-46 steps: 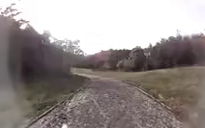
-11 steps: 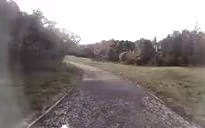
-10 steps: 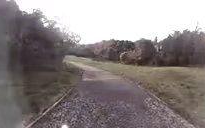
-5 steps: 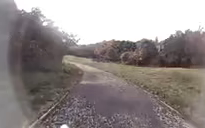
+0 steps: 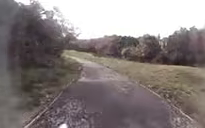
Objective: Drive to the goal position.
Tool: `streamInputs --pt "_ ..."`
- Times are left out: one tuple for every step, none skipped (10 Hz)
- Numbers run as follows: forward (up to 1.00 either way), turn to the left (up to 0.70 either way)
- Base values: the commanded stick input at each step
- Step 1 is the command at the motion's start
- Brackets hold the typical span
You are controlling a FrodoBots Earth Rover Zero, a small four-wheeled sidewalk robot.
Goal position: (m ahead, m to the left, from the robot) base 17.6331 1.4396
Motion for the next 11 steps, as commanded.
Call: streamInputs --pt "0.7 0.0" --pt "0.7 0.0" --pt "0.7 0.0" --pt "0.7 0.0" --pt "0.7 0.0" --pt "0.7 0.0" --pt "0.7 0.0" --pt "0.7 0.0" --pt "0.7 0.0" --pt "0.7 0.0" --pt "0.7 0.0"
